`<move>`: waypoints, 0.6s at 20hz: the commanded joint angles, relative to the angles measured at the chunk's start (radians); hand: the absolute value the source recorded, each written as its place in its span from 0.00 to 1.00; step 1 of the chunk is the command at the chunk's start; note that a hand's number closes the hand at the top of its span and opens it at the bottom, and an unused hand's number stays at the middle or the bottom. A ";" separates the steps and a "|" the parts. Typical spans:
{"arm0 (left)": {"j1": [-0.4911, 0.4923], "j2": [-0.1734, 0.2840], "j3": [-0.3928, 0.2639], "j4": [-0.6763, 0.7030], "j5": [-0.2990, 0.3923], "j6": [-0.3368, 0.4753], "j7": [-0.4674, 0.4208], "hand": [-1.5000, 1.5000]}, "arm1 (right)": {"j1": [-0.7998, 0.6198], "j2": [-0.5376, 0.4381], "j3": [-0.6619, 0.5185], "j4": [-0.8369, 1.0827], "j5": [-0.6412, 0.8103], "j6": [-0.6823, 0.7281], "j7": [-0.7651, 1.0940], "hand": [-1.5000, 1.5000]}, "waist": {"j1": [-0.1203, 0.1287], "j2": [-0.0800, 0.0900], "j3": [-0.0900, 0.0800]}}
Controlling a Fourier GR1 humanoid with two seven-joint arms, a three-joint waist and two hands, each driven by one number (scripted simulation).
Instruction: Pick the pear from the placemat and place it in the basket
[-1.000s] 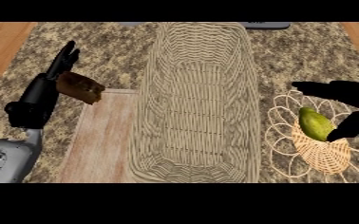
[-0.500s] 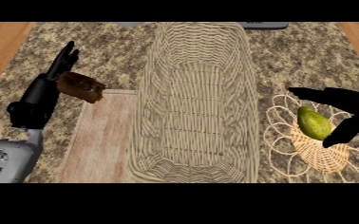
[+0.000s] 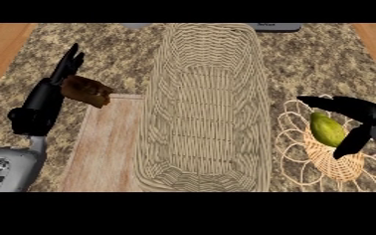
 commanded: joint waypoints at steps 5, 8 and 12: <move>0.033 -0.026 -0.008 -0.029 -0.030 0.013 -0.016 0.50 | 0.000 0.032 0.036 0.107 -0.026 0.125 -0.138 1.00 | 0.009 0.007 0.007; 0.005 -0.021 0.008 -0.003 -0.033 0.008 0.007 0.50 | -0.014 0.043 0.044 0.090 -0.043 0.118 -0.137 1.00 | -0.001 0.005 0.007; 0.015 -0.030 0.011 0.002 -0.033 -0.003 0.000 0.50 | -0.006 0.082 0.074 0.088 -0.015 0.011 -0.173 1.00 | -0.004 0.006 0.007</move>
